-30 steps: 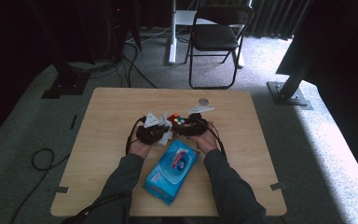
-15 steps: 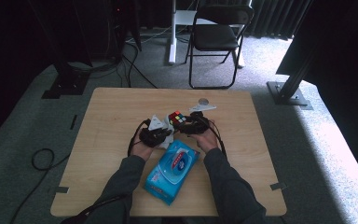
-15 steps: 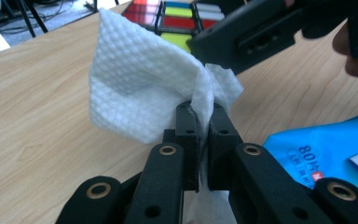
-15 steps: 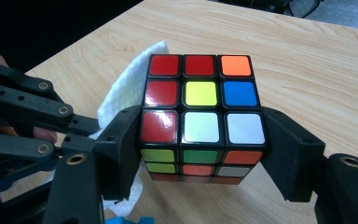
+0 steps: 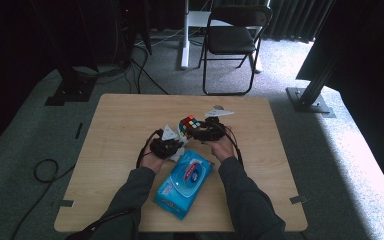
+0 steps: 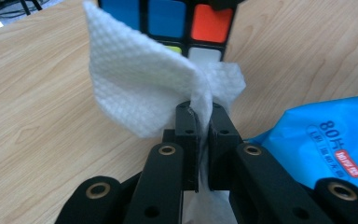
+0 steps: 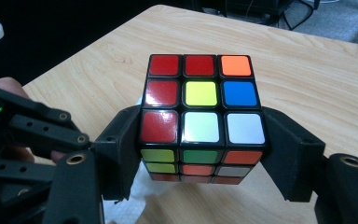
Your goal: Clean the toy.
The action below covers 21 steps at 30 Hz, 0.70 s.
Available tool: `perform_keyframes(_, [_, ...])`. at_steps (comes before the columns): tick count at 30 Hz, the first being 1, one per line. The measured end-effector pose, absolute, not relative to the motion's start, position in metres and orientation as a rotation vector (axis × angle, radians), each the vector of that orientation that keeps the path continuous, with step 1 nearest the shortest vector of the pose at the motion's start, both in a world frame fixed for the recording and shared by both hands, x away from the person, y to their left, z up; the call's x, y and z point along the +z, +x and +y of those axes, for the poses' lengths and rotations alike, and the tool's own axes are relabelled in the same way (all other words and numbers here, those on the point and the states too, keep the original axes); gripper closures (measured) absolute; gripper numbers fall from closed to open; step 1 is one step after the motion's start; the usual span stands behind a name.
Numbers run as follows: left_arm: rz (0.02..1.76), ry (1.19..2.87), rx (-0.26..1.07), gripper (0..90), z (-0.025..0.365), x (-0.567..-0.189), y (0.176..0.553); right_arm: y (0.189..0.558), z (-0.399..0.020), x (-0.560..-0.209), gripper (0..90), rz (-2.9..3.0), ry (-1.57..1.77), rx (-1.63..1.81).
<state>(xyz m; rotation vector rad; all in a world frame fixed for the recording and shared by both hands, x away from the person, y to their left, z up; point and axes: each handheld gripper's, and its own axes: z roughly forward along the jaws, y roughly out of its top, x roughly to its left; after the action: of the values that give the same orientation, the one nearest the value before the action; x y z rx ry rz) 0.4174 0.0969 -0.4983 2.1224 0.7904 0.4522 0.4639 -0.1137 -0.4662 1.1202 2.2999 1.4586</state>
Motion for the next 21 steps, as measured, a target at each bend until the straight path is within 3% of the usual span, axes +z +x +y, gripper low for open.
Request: perform_keyframes(21, [0.645, 2.117, 0.371, 85.7, 0.082, -0.483, 0.412, 0.469, -0.106, -0.468, 34.4, 2.296, 1.153, 1.413])
